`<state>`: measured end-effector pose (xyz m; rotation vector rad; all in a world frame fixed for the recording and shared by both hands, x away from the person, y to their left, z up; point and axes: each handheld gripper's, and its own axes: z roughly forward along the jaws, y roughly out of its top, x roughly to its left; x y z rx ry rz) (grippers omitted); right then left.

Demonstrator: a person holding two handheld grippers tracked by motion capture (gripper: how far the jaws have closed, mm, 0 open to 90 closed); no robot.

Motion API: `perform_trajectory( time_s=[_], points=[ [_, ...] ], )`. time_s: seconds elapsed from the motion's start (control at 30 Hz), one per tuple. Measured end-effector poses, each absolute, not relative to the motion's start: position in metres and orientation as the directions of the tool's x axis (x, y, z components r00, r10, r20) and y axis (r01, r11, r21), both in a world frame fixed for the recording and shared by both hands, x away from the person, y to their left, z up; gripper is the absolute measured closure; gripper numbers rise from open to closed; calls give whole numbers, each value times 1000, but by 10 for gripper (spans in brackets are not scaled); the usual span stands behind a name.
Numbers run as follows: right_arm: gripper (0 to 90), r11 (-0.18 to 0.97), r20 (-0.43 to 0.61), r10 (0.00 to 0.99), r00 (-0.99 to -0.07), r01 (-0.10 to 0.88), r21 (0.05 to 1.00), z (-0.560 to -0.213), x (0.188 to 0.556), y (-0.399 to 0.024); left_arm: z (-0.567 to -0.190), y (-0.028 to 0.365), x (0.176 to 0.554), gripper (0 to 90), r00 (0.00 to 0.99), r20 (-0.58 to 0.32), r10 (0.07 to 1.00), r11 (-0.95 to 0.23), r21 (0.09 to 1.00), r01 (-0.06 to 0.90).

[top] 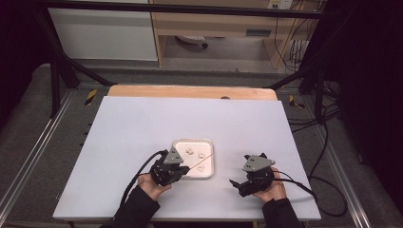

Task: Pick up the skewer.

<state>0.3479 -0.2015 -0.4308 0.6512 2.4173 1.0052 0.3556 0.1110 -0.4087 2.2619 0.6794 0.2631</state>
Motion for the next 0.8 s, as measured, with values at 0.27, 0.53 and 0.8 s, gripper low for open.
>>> perform_trajectory(
  time_s=[0.27, 0.53, 0.8],
  points=[
    [24, 686, -284, 520, -806, 196, 701, -423, 349, -183, -403, 103, 354, 886, 866, 1, 501, -622, 696, 359],
    [54, 739, -361, 464, -809, 129, 661, -417, 347, -170, -400, 95, 355, 886, 880, 12, 476, -645, 685, 339],
    [112, 792, -430, 395, -812, 63, 608, -415, 344, -162, -399, 81, 357, 887, 895, 19, 445, -670, 670, 319]
  ],
)
